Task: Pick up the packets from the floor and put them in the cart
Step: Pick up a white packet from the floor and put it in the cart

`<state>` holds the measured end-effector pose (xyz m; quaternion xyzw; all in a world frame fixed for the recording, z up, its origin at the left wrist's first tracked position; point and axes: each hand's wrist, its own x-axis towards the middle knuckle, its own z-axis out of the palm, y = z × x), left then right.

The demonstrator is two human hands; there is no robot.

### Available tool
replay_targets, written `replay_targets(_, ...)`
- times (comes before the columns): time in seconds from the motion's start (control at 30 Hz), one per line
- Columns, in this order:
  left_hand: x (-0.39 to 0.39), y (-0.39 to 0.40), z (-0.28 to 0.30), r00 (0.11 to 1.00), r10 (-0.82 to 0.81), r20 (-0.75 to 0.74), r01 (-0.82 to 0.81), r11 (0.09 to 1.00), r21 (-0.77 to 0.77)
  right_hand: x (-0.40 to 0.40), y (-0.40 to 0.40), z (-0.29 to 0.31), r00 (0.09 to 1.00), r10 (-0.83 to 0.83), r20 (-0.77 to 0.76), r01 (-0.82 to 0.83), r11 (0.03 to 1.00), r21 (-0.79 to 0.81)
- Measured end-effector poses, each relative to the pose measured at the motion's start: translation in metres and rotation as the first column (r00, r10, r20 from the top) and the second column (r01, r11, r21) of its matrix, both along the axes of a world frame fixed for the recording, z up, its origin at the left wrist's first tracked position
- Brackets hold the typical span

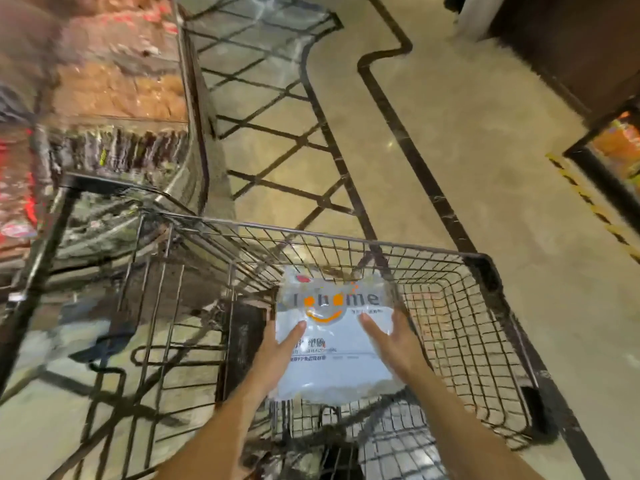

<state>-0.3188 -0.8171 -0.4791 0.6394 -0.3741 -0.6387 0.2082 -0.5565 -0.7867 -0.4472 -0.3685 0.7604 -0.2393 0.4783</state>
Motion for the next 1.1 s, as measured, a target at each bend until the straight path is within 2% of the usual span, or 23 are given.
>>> replay_targets(0.13, -0.013, -0.013, -0.058, 0.981, 0.19, 0.036, -0.192, 0.976, 0.098, -0.008, -0.032, -0.067, 0.999, 0.008, 0.044, -0.01, 0.999, 0.043)
replay_targets(0.3, -0.017, -0.018, -0.111, 0.943, 0.292, 0.159, -0.303, 0.952, 0.045, -0.002, -0.045, -0.136, 0.99, -0.009, 0.141, 0.005, 1.0, 0.028)
replay_targets(0.4, -0.018, -0.021, -0.124, 0.925, 0.236, 0.297, -0.242, 0.97, -0.018, 0.002, -0.051, -0.166, 0.986, -0.027, 0.164, 0.023, 0.999, 0.025)
replay_targets(0.47, -0.019, -0.024, -0.127, 0.915, 0.205, 0.347, -0.207, 0.978, -0.034, 0.002, -0.058, -0.181, 0.981, 0.013, 0.192, -0.026, 0.997, 0.067)
replay_targets(0.57, -0.024, -0.027, -0.127, 0.85, 0.008, 0.526, -0.021, 1.0, 0.018, 0.0, -0.067, -0.189, 0.983, 0.07, 0.169, -0.101, 0.978, 0.182)
replay_targets(0.63, -0.028, -0.029, -0.121, 0.759, -0.087, 0.645, 0.039, 0.995, 0.088, -0.001, -0.071, -0.186, 0.984, 0.1, 0.144, -0.129, 0.97, 0.207)
replay_targets(0.7, -0.028, -0.031, -0.108, 0.701, -0.072, 0.709, 0.058, 0.997, 0.044, 0.0, -0.074, -0.177, 0.981, 0.152, 0.123, -0.175, 0.962, 0.211)
replay_targets(0.77, -0.022, -0.032, -0.093, 0.704, -0.081, 0.705, 0.099, 0.995, 0.015, 0.003, -0.078, -0.16, 0.971, 0.235, 0.045, -0.24, 0.95, 0.202)
replay_targets(0.9, 0.004, -0.033, -0.04, 0.775, -0.15, 0.614, 0.188, 0.982, 0.002, 0.02, -0.086, -0.106, 0.937, 0.343, -0.07, -0.336, 0.937, 0.097)
replay_targets(0.97, 0.022, -0.032, -0.001, 0.785, -0.147, 0.602, 0.238, 0.969, -0.074, 0.034, -0.088, -0.07, 0.903, 0.405, -0.145, -0.4, 0.914, 0.058)
replay_targets(1.1, 0.063, -0.033, 0.089, 0.734, -0.06, 0.677, 0.351, 0.886, -0.302, 0.073, -0.095, 0.01, 0.78, 0.525, -0.342, -0.559, 0.829, -0.003)
